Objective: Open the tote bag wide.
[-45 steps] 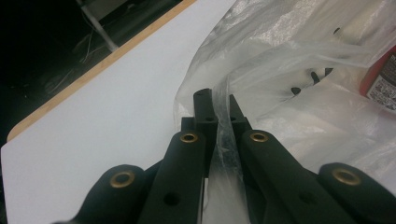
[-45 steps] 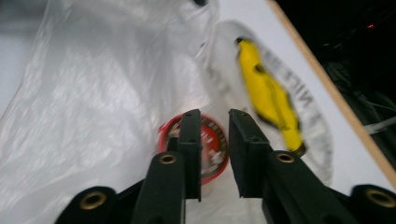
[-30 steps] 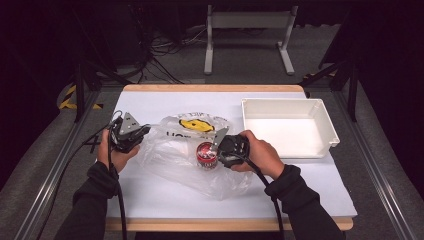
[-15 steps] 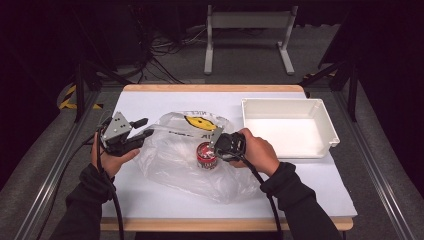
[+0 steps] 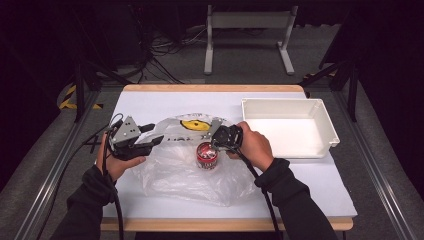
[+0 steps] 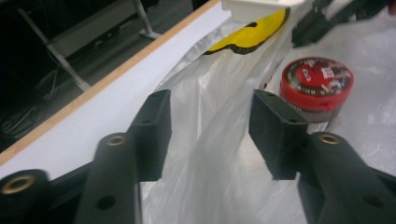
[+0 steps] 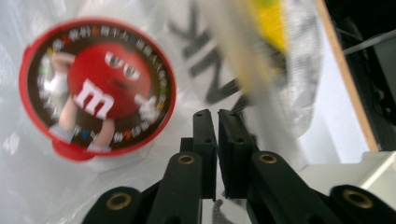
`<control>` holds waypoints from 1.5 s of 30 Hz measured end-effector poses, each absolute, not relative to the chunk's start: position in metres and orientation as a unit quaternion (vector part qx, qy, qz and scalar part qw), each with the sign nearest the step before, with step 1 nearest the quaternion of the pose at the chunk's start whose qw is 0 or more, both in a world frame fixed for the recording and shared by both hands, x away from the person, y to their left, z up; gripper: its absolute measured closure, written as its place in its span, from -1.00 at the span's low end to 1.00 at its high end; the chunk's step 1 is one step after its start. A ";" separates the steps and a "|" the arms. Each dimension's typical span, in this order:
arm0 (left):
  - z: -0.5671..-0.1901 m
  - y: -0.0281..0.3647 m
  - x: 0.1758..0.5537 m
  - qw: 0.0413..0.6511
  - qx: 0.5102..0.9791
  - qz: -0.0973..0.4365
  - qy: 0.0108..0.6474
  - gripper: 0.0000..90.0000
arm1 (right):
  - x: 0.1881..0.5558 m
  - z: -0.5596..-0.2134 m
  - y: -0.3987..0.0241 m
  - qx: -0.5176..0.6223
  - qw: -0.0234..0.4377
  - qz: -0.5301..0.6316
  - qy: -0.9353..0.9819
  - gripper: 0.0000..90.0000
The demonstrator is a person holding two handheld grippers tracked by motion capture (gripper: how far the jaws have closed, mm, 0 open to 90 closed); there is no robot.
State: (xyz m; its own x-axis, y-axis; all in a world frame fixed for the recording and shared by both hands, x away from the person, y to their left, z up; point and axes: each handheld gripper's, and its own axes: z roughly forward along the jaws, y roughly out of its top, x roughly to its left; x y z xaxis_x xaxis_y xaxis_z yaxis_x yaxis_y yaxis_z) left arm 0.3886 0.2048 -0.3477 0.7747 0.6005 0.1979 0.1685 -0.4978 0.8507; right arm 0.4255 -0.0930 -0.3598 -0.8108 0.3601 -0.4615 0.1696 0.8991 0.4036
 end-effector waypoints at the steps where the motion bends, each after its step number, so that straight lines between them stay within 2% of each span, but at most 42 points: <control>1: -0.347 0.204 0.388 0.442 0.832 0.245 0.229 0.17 | 0.426 -0.358 -0.092 0.141 0.279 0.180 0.933 0.96; 3: -0.345 0.203 0.385 0.443 0.833 0.248 0.219 0.24 | 0.426 -0.358 -0.090 0.140 0.279 0.180 0.933 0.97; 7: -0.337 0.202 0.377 0.457 0.834 0.240 0.195 0.54 | 0.428 -0.360 -0.086 0.136 0.278 0.175 0.935 0.98; 8: -0.334 0.200 0.372 0.462 0.838 0.230 0.177 0.54 | 0.428 -0.360 -0.085 0.139 0.276 0.174 0.935 0.99; 10: -0.334 0.193 0.365 0.462 0.850 0.206 0.145 0.69 | 0.429 -0.361 -0.084 0.136 0.272 0.172 0.937 0.99; 13: -0.348 0.169 0.355 0.408 0.894 0.161 0.093 0.80 | 0.429 -0.362 -0.087 0.133 0.267 0.165 0.940 0.98; 14: -0.348 0.169 0.355 0.408 0.894 0.161 0.093 0.80 | 0.429 -0.362 -0.087 0.133 0.267 0.165 0.940 0.98; 17: -0.369 0.149 0.358 0.327 0.928 0.156 0.086 0.78 | 0.427 -0.363 -0.091 0.127 0.252 0.153 0.947 0.89; 19: -0.383 0.145 0.368 0.289 0.937 0.160 0.109 0.75 | 0.423 -0.364 -0.093 0.125 0.229 0.133 0.956 0.75; 24: -0.395 0.154 0.389 0.274 0.935 0.165 0.152 0.60 | 0.421 -0.368 -0.097 0.109 0.180 0.113 0.971 0.37; 27: -0.397 0.157 0.394 0.267 0.935 0.169 0.161 0.53 | 0.422 -0.377 -0.094 0.104 0.161 0.101 0.976 0.25; 31: -0.406 0.164 0.406 0.232 0.942 0.168 0.177 0.57 | 0.425 -0.385 -0.091 0.107 0.166 0.074 0.978 0.08; 34: -0.414 0.173 0.416 0.190 0.943 0.191 0.196 0.49 | 0.426 -0.388 -0.089 0.112 0.174 0.051 0.977 -0.07; 37: -0.417 0.180 0.422 0.162 0.938 0.218 0.215 0.48 | 0.429 -0.391 -0.089 0.122 0.200 0.029 0.972 -0.16; 42: -0.418 0.190 0.429 0.160 0.923 0.247 0.249 0.39 | 0.435 -0.394 -0.090 0.134 0.221 0.019 0.966 -0.24; 45: -0.420 0.194 0.432 0.162 0.921 0.246 0.256 0.39 | 0.436 -0.396 -0.090 0.134 0.222 0.016 0.966 -0.28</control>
State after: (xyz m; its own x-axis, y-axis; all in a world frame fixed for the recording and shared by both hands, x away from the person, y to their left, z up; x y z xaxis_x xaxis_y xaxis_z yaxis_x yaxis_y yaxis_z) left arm 0.4315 0.1942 -0.4202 0.7479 0.5518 0.3690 0.3925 -0.8159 0.4244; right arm 0.4364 -0.0905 -0.3959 -0.8654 0.2653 -0.4251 0.2511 0.9637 0.0903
